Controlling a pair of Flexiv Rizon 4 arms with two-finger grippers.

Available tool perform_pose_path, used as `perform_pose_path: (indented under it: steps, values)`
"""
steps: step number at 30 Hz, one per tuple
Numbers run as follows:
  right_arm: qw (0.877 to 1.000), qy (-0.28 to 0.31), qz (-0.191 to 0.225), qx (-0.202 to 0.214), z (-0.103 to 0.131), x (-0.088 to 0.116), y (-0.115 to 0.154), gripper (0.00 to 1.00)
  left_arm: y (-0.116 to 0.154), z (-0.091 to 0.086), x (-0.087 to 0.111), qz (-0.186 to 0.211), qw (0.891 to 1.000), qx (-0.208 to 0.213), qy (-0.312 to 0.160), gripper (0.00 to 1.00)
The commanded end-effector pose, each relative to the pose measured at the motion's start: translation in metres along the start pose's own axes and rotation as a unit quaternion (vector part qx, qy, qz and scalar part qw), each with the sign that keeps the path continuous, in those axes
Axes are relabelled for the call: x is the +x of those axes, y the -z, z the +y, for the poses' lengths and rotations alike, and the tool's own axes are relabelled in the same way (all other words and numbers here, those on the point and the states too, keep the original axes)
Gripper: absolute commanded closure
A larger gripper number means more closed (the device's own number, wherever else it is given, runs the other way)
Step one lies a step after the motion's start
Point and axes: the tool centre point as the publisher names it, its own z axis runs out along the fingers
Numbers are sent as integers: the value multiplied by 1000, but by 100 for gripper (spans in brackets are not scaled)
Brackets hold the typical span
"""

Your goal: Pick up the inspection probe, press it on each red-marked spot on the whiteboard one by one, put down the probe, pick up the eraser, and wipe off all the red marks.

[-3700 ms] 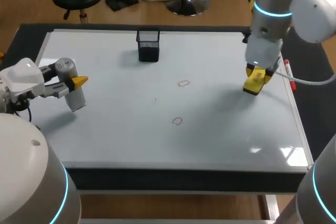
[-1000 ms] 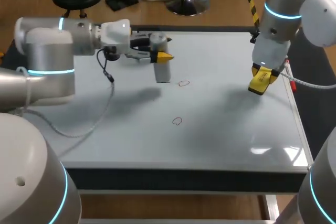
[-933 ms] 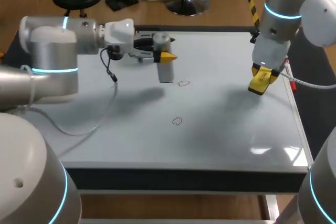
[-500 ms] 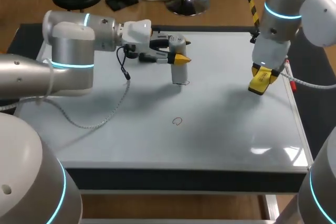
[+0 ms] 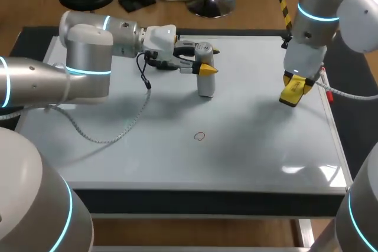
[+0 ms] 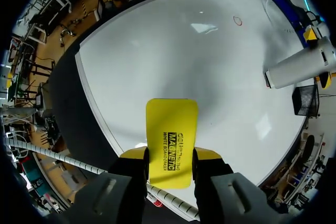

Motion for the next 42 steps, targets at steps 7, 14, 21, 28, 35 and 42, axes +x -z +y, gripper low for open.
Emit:
perform_pose_path:
  steps: [7,14,21,28,35,42]
  values:
    - [1000,1,1,1,-1,0,0,100,-6,5,-8,15,1000,-5,6,100]
    - [1000,1,1,1,-1,0,0,100,-7,7,-10,17,1000,-7,9,100]
    - [1000,1,1,1,-1,0,0,100,-6,8,-12,18,1000,-8,12,100]
    - [1000,1,1,1,-1,0,0,100,-5,7,-11,18,1000,-8,13,100]
    - [1000,1,1,1,-1,0,0,100,-3,2,-12,20,1000,-10,12,100]
    - [1000,1,1,1,-1,0,0,100,2,-8,-17,34,999,-14,12,100]
